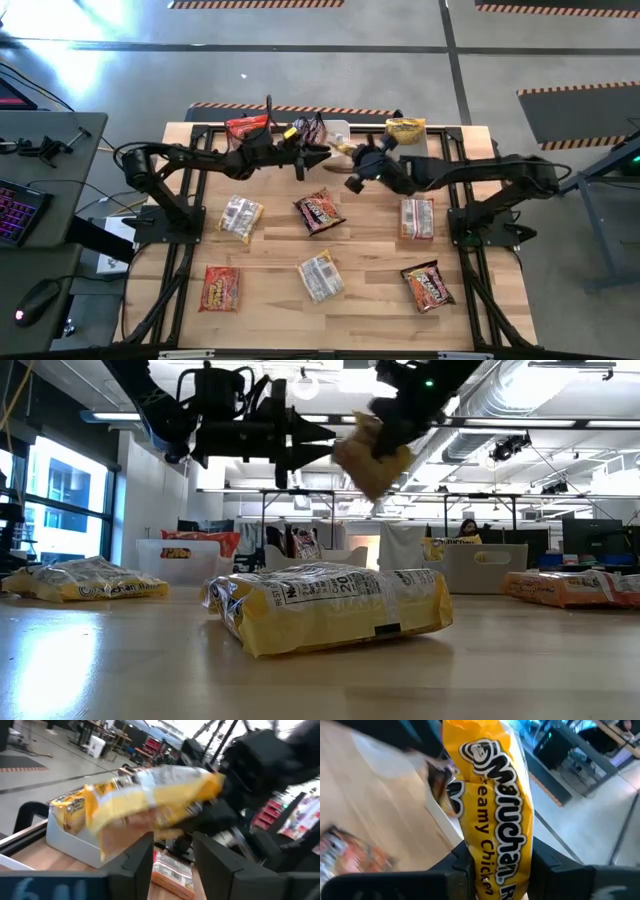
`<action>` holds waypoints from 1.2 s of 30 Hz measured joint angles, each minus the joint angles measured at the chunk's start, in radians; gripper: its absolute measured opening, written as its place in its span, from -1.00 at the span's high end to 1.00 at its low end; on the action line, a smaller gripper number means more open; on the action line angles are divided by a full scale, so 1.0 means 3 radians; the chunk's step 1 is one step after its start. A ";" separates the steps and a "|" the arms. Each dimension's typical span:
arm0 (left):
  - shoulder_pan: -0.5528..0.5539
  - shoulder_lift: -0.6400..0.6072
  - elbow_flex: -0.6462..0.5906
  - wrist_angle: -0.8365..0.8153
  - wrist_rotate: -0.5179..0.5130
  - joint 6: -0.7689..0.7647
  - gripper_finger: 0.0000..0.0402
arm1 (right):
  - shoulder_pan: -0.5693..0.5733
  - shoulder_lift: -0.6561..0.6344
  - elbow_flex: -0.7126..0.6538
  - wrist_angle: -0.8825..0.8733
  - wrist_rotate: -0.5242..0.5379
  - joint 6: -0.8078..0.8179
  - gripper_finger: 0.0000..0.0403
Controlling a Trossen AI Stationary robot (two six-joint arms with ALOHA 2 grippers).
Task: Sort Maruchan noodles
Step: Put the yellow noodle pack into the gray bin
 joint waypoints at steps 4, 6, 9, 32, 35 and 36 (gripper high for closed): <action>0.0053 -0.0009 -0.0036 0.0037 0.0072 0.0082 0.34 | -0.0350 -0.0271 0.0019 -0.0619 -0.0327 -0.0248 0.55; 0.0051 -0.0009 -0.0070 0.0040 0.0071 0.0163 0.37 | -0.0603 -0.0369 0.0075 -0.1025 -0.0613 -0.0506 0.55; 0.0027 -0.0009 -0.0129 0.0046 0.0066 0.0251 0.43 | -0.1030 -0.0424 0.0136 -0.1478 -0.1053 -0.1131 0.55; -0.0071 -0.0009 -0.0286 0.0075 0.0041 0.0435 0.63 | -0.2559 0.0369 0.0173 -0.1930 -0.1775 -0.3088 0.56; -0.0078 -0.0009 -0.0286 0.0074 0.0041 0.0436 0.63 | -0.2559 0.0419 0.0173 -0.1913 -0.1797 -0.3036 0.56; -0.0083 -0.0009 -0.0286 0.0074 0.0040 0.0440 0.63 | -0.2559 0.0441 0.0173 -0.1896 -0.1807 -0.3023 0.56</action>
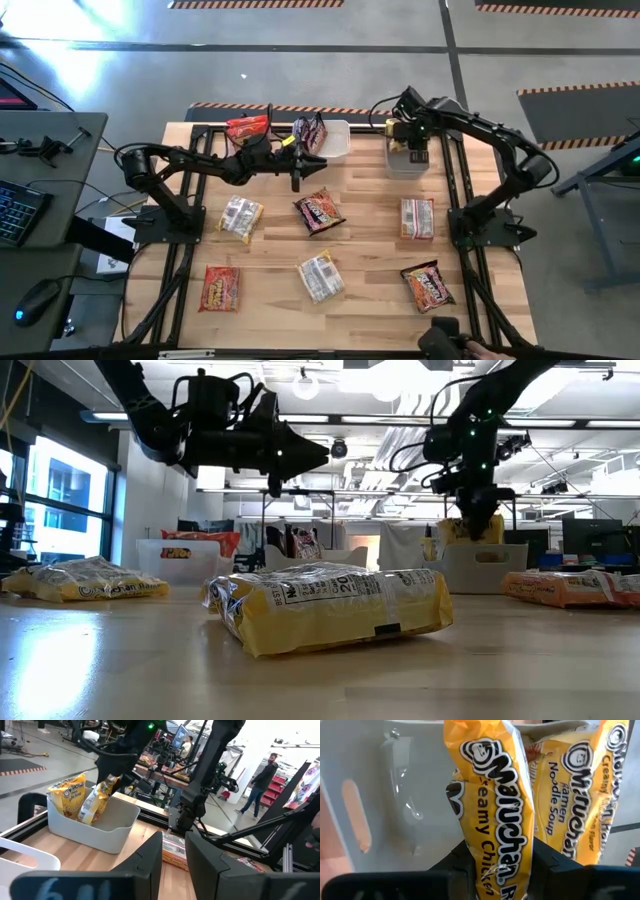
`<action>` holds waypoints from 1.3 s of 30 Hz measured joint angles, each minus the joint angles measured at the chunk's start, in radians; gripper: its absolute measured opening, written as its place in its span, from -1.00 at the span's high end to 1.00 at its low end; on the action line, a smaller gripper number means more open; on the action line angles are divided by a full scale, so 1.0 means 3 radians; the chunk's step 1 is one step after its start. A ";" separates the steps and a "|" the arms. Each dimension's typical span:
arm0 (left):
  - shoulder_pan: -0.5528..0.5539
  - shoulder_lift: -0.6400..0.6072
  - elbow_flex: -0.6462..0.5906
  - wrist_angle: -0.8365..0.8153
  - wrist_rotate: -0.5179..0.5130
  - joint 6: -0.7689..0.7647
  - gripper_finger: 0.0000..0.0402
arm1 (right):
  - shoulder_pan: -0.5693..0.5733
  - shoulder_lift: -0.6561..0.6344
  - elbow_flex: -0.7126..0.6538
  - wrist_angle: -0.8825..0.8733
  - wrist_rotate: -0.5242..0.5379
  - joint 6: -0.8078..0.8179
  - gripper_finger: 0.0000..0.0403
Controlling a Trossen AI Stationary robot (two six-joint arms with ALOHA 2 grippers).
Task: Sort Maruchan noodles
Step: Put the yellow noodle pack into the gray bin
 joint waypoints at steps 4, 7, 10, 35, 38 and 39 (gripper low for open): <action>-0.0023 0.0000 0.0000 0.0000 0.0003 0.0088 0.63 | 0.0000 0.0090 0.0000 0.0024 0.0005 0.0062 0.56; -0.0030 0.0000 0.0000 -0.0003 0.0005 0.0106 0.63 | 0.0000 0.0143 0.0000 0.0047 0.0005 0.0099 0.56; -0.0040 0.0000 0.0000 -0.0005 0.0012 0.0059 0.63 | 0.0000 0.0199 0.0000 0.0099 0.0006 0.0135 0.55; -0.0221 0.0000 0.0000 -0.0007 0.0014 0.0074 0.63 | 0.0056 0.0387 0.0000 0.0372 0.0908 0.0649 0.06; -0.0221 0.0000 0.0000 -0.0009 0.0014 0.0073 0.63 | 0.0047 0.0387 0.0000 0.0358 0.0936 0.0874 0.06; -0.0221 0.0000 0.0000 -0.0009 0.0014 0.0073 0.63 | 0.0048 0.0387 0.0000 0.0356 0.0938 0.0936 0.06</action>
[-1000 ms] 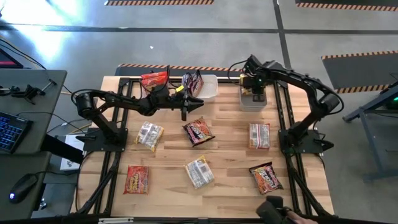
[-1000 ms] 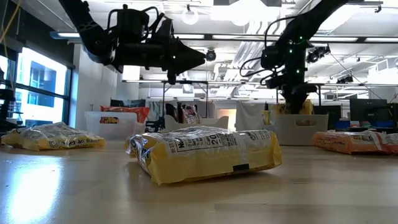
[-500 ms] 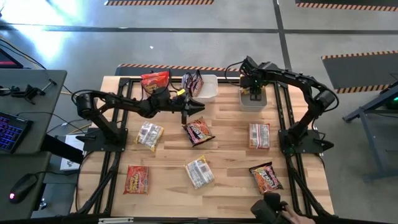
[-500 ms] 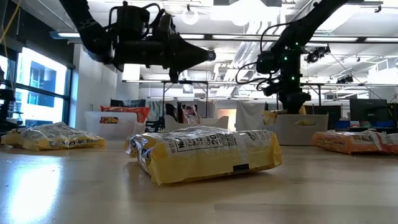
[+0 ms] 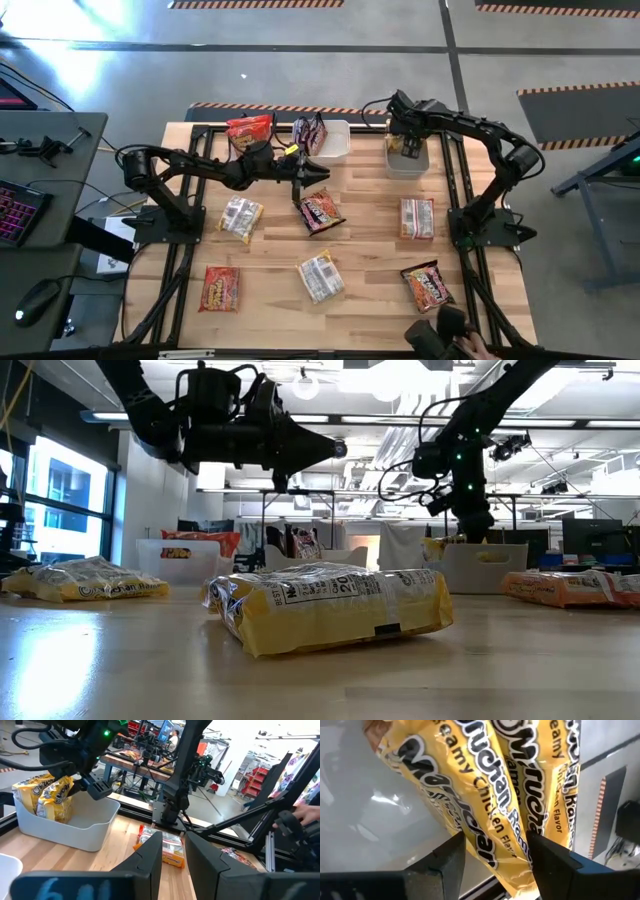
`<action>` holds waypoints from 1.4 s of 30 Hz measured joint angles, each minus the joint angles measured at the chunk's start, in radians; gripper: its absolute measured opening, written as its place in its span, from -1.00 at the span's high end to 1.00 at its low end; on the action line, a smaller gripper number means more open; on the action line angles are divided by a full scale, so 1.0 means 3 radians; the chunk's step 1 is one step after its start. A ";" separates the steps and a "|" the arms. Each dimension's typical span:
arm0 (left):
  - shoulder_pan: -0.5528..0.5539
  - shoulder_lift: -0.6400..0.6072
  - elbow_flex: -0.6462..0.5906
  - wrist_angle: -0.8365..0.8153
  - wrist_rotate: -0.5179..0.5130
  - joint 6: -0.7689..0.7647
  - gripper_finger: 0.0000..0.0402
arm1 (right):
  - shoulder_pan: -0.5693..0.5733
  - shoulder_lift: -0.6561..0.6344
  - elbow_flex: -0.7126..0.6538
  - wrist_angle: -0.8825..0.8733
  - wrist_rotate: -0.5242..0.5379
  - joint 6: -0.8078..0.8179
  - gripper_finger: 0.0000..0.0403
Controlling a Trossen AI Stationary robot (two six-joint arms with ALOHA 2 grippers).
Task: Sort Maruchan noodles
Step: Put the yellow noodle pack into the gray bin, then put the black noodle pack into the white bin
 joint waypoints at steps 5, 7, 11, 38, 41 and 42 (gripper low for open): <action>0.0000 0.0000 0.0000 -0.0007 0.0000 -0.0019 0.63 | -0.0001 -0.0006 0.0000 -0.0007 0.0102 0.0206 0.06; 0.0000 0.0000 0.0000 -0.0020 0.0000 -0.0020 0.63 | 0.0001 -0.0040 0.0000 -0.0008 0.0101 0.0223 0.06; 0.0000 0.0000 0.0000 -0.0033 0.0000 -0.0019 0.63 | 0.0001 -0.0212 0.0000 0.0027 0.0102 0.0223 0.06; 0.0049 0.0000 -0.0001 -0.0231 -0.0002 0.0305 0.63 | 0.0799 -0.1947 -0.1941 0.2959 -0.1525 0.1466 0.89; 0.0048 0.0000 -0.0001 -0.0329 -0.0003 0.0303 0.63 | 0.0995 -0.1995 -0.2331 0.3799 -0.1634 0.1682 0.92; 0.0048 0.0000 0.0000 -0.0376 -0.0004 0.0303 0.63 | 0.1058 -0.1996 -0.2450 0.4033 -0.1671 0.1744 0.94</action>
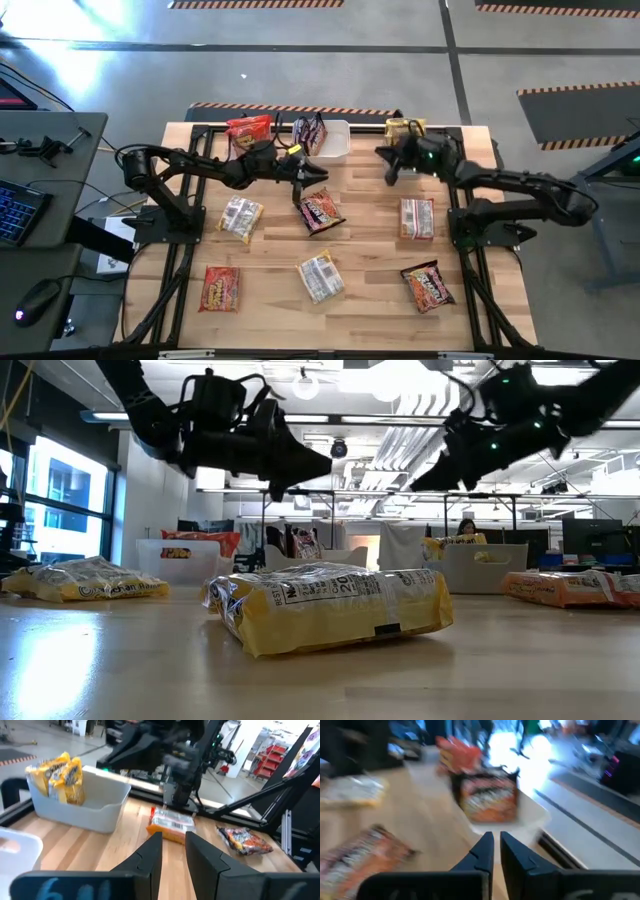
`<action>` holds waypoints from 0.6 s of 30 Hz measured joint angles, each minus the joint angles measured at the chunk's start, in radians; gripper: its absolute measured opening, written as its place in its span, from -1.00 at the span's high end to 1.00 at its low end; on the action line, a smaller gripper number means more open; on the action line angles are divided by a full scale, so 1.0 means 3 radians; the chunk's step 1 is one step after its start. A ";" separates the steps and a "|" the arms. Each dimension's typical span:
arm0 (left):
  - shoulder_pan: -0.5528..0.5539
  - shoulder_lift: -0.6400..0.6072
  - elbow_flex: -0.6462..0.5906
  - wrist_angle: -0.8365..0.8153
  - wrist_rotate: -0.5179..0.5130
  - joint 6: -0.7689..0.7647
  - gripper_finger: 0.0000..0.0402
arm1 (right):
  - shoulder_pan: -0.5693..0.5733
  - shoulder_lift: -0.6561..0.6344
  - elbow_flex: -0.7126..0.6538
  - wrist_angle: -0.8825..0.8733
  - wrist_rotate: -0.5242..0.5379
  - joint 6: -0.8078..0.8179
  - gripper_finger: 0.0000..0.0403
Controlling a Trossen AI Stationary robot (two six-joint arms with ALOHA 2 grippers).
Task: Sort Maruchan noodles
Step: Put the black noodle pack into the white bin
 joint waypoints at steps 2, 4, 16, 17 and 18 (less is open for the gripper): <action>-0.0001 0.0000 -0.0001 -0.0125 0.0000 -0.0003 0.63 | 0.0099 0.0000 -0.0171 0.0351 -0.0076 0.0089 0.98; -0.0011 0.0000 0.0000 -0.0292 -0.0001 -0.0003 0.63 | 0.0191 0.0000 -0.0274 0.0459 -0.0086 0.0145 0.99; -0.0217 0.0000 0.0000 -0.1316 -0.0482 -0.0229 0.63 | 0.0546 0.0001 -0.0399 0.0410 0.0013 0.0219 0.97; -0.0252 0.0000 0.0000 -0.1436 -0.0552 -0.0222 0.63 | 0.0563 0.0002 -0.0399 0.0410 0.0013 0.0204 0.97; -0.0286 0.0000 -0.0001 -0.1564 -0.0632 -0.0214 0.63 | 0.0577 0.0003 -0.0399 0.0407 0.0014 0.0185 0.97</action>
